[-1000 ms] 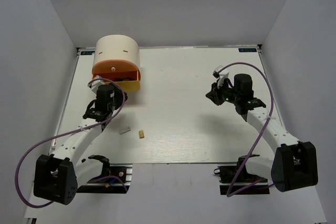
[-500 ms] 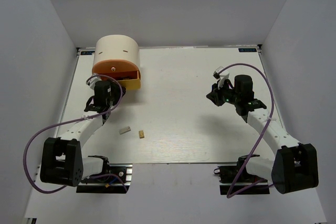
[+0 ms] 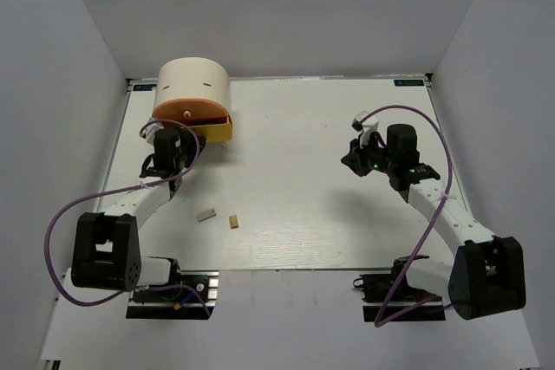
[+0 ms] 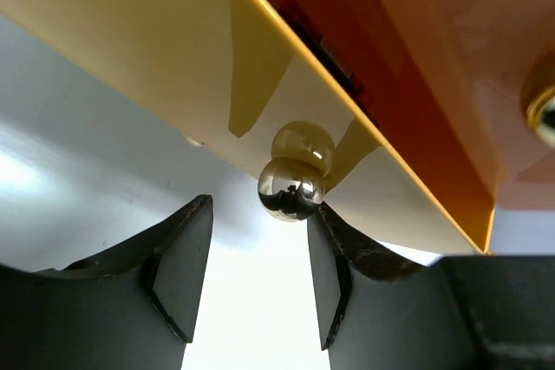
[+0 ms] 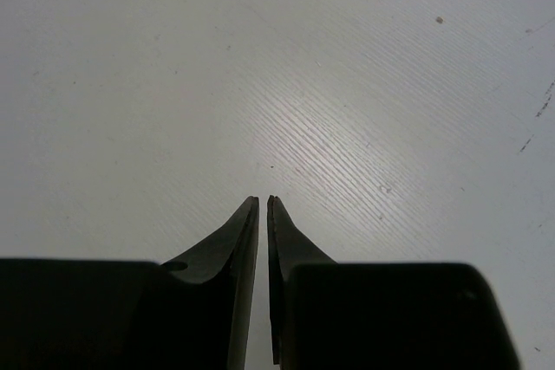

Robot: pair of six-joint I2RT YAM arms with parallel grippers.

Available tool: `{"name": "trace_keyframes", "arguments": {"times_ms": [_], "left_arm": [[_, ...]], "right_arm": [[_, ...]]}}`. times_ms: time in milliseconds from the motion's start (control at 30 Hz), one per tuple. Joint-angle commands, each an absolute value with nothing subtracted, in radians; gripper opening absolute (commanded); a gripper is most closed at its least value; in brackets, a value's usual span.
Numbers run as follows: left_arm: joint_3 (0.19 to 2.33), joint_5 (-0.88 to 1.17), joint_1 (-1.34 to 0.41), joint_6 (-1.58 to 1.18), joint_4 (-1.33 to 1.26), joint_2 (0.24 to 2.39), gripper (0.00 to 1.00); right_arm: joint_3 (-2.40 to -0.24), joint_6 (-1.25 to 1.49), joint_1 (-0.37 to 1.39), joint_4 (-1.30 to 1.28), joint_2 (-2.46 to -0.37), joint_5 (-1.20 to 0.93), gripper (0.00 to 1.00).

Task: Sort the stationery into containers
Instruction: Close the drawer in the storage box.

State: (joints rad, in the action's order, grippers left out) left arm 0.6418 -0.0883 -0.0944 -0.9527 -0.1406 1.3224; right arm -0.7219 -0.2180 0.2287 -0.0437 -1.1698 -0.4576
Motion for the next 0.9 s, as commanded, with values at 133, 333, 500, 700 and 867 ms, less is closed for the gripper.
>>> {"name": "trace_keyframes", "arguments": {"times_ms": [133,333,500,700,867], "left_arm": [[0.715,-0.081,-0.074,-1.002,-0.230,1.368,0.56],[0.733,-0.072,-0.074,-1.012,-0.241,1.400,0.56],[0.742,-0.072,-0.065,-1.022,-0.250,1.411,0.56],[0.742,-0.072,-0.064,-1.022,-0.259,1.422,0.57],[0.742,-0.063,-0.064,-1.022,-0.259,1.413,0.57]], "right_arm": [[-0.735,-0.230,0.224,-0.049,-1.169,-0.454,0.15],[-0.738,-0.233,0.224,-0.054,-1.169,-0.453,0.15],[-0.736,-0.235,0.224,-0.060,-1.170,-0.453,0.15],[-0.738,-0.233,0.225,-0.058,-1.173,-0.451,0.15],[-0.742,-0.238,0.222,-0.058,-1.177,-0.454,0.15]]}}
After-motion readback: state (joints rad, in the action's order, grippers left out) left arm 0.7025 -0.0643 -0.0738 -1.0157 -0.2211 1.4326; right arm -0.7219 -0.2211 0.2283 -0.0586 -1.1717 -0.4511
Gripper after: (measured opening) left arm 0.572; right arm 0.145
